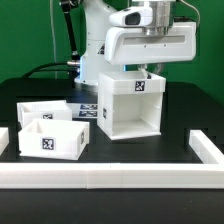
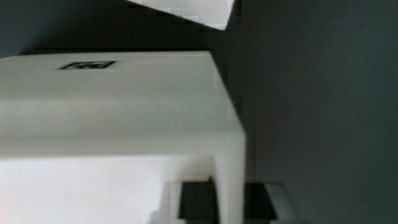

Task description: Assemble drawer

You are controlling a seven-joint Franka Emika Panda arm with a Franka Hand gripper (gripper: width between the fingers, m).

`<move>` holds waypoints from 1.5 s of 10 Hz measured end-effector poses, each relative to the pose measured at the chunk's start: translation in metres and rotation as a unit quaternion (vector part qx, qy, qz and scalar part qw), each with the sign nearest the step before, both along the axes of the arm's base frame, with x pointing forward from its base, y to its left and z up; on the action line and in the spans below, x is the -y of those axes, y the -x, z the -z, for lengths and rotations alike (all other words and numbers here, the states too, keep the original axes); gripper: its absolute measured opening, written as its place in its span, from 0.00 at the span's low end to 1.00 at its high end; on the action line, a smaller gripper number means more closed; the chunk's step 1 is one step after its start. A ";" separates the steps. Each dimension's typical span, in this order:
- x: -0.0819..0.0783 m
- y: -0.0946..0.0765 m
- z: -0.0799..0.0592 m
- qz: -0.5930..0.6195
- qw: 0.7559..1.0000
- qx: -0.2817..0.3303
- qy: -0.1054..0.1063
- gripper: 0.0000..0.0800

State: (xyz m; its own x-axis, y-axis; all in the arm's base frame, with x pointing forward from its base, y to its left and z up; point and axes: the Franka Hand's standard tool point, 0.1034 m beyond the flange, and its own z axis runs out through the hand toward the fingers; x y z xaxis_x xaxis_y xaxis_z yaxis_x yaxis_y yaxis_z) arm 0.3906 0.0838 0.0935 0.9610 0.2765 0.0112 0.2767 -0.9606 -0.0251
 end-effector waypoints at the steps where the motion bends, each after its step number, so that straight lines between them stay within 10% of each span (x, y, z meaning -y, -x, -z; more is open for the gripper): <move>1: 0.000 0.000 0.000 0.000 1.000 0.000 0.000 0.05; 5: 0.003 -0.012 0.000 0.006 1.000 0.004 -0.002 0.05; 11: 0.011 -0.116 -0.002 0.052 0.998 0.041 -0.022 0.05; 15: -0.004 -0.154 -0.003 0.077 0.995 0.057 -0.032 0.05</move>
Offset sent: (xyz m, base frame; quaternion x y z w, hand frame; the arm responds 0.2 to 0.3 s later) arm 0.0000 0.0000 0.0000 0.0000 0.0000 0.0000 1.0000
